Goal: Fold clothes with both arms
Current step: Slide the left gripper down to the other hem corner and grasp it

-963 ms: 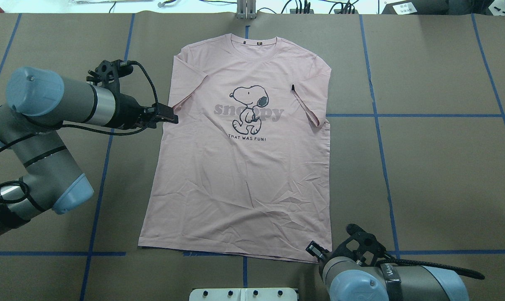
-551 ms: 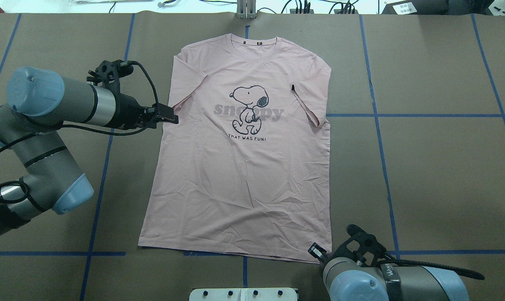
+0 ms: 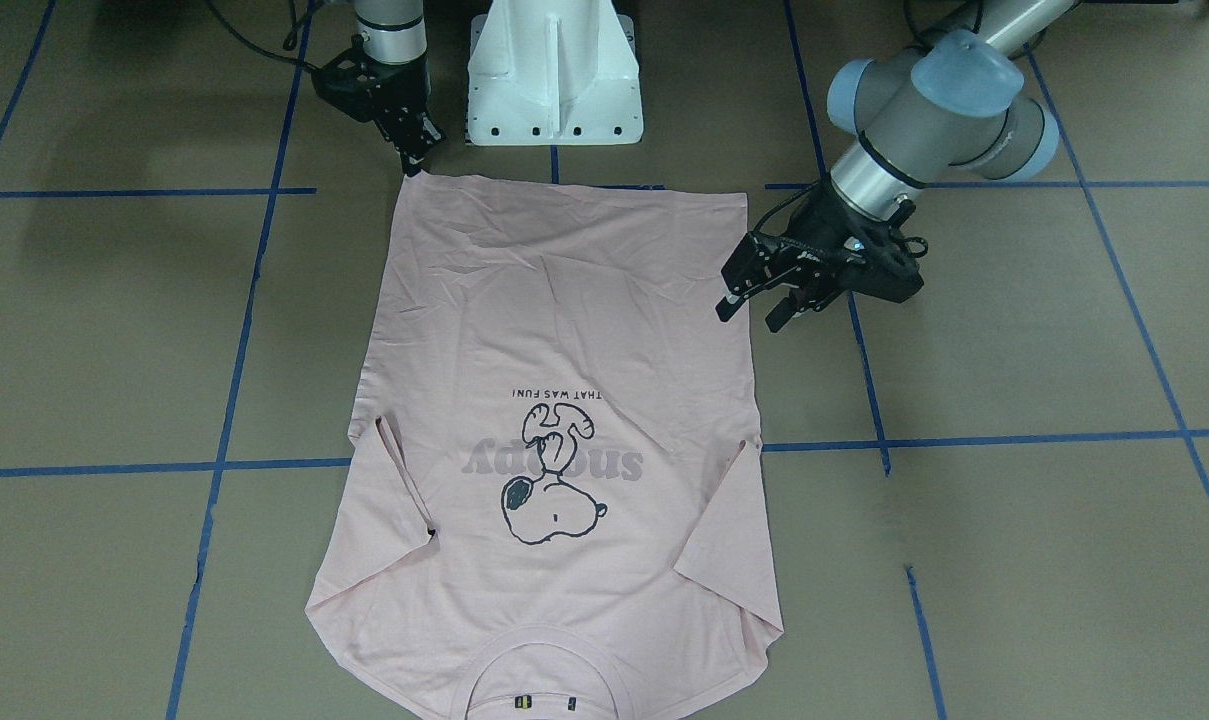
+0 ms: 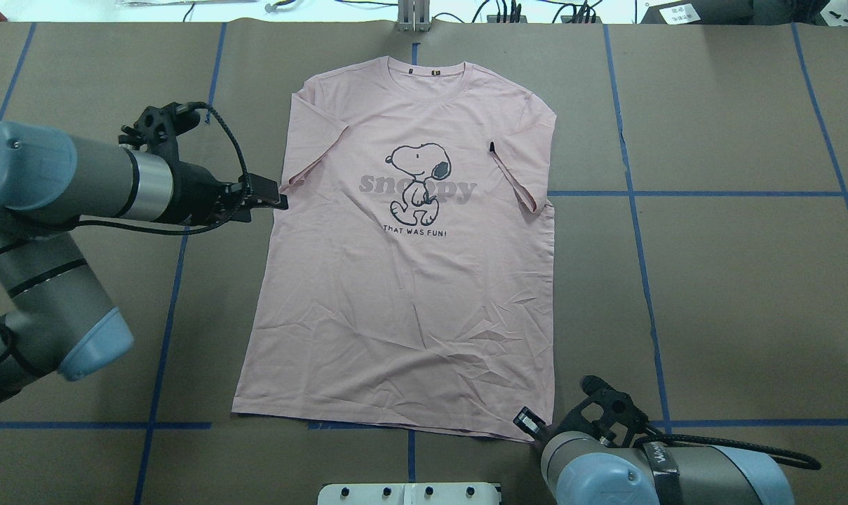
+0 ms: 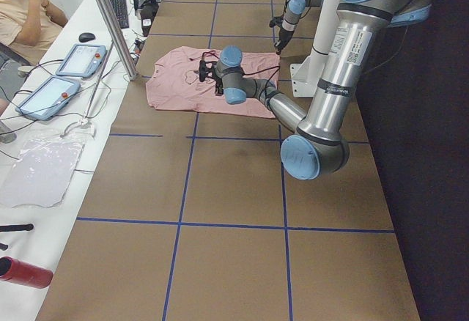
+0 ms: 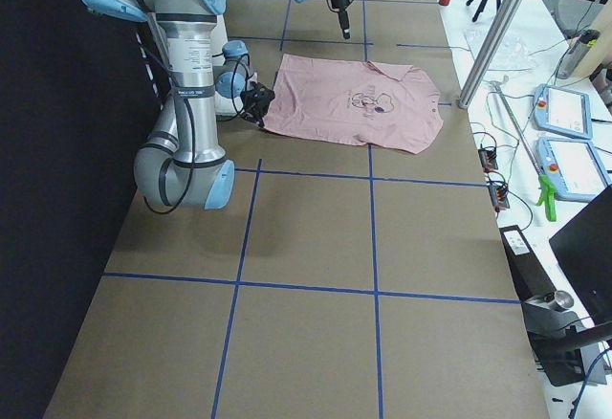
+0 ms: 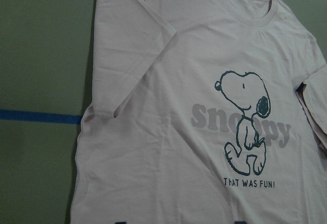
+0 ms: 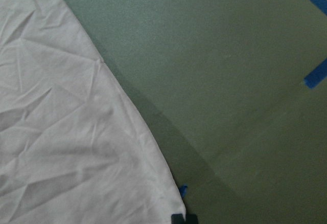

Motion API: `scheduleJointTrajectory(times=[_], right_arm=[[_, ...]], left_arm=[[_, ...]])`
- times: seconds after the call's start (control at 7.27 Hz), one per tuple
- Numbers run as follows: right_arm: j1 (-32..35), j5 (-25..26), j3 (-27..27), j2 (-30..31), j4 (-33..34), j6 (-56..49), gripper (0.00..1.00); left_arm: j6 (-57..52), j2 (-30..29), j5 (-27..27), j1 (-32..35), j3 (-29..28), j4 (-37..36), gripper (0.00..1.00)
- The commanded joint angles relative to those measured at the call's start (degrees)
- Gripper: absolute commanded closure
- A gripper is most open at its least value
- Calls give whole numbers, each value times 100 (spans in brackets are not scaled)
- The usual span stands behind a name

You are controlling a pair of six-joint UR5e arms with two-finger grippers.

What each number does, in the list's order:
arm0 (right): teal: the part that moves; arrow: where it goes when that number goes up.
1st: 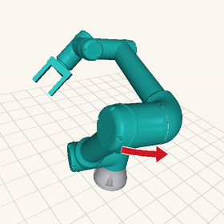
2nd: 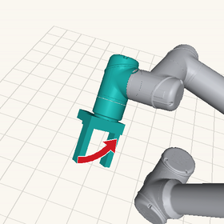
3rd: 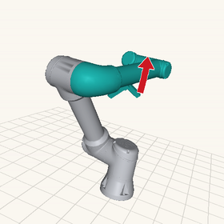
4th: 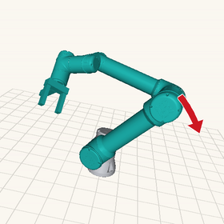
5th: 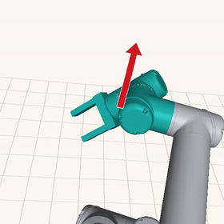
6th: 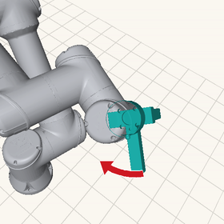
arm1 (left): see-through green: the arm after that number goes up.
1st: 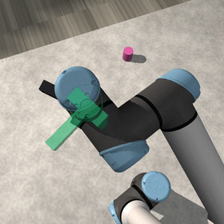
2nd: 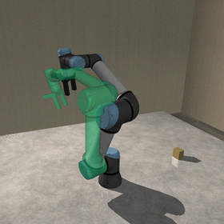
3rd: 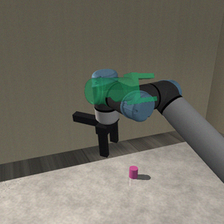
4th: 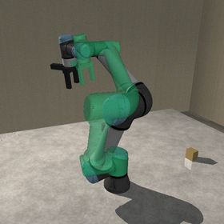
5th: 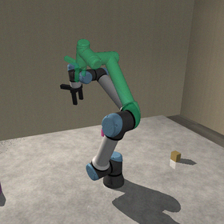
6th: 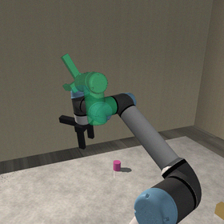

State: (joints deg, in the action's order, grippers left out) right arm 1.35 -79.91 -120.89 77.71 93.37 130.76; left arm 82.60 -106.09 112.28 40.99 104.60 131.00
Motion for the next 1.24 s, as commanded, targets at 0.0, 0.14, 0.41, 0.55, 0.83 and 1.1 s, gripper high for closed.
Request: scheduleJointTrajectory(times=[0.0,0.14,0.41,0.55,0.83,1.1], right_arm=[[15,-15,-22,-1,-3,-24,100],[23,-24,-13,7,-3,-41,100],[23,-24,-13,-10,-3,-50,100],[23,-24,-5,-2,-12,-59,100],[15,-24,-13,-10,-12,-59,100],[15,-24,-13,-36,-12,-59,100]], left_arm=[[492,474,-493,-561,1285,-1724,29],[1034,457,-1140,-1035,1604,-2579,29],[1232,666,-1217,-1704,1634,-2685,29],[1363,807,-1217,-1873,1581,-2685,29],[1618,984,-1208,-2313,1476,-2650,29],[1839,993,-1208,-2578,1343,-2641,35]])
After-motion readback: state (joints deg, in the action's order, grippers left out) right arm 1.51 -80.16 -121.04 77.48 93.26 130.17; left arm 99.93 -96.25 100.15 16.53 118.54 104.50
